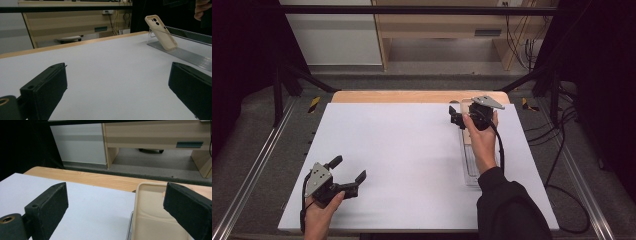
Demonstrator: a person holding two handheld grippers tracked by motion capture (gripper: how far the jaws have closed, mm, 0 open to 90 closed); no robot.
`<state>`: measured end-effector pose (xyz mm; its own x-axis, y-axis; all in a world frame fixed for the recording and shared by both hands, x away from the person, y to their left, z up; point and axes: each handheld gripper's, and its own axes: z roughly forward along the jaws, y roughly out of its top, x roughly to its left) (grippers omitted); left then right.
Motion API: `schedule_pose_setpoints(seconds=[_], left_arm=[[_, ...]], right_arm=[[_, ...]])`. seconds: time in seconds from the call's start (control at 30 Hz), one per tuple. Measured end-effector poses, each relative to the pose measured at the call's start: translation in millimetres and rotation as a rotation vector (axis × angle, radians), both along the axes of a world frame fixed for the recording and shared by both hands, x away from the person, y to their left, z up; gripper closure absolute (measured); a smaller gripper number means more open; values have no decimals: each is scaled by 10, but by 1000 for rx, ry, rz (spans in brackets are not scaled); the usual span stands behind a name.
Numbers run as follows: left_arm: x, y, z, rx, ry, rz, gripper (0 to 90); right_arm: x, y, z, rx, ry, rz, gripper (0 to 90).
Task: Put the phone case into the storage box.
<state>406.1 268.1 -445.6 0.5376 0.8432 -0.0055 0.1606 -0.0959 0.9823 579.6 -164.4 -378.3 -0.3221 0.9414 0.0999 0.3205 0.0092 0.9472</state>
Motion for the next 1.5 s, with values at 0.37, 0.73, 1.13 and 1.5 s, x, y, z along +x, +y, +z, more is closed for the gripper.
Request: schedule_pose_setpoints(seconds=[0.37, 0.73, 1.13, 1.5], left_arm=[[-6, 3, 4, 0, -4, 2, 17], [-18, 19, 13, -3, -12, 6, 16], [-92, 94, 23, -23, -20, 21, 16], [-213, 229, 40, -52, -41, 31, 15]], right_arm=[[-50, 35, 24, -51, -63, 19, 59], [-159, 40, 92, -82, -119, 69, 55], [-273, -37, 190, -84, -151, 95, 55], [-381, -126, 263, -88, -168, 113, 56]])
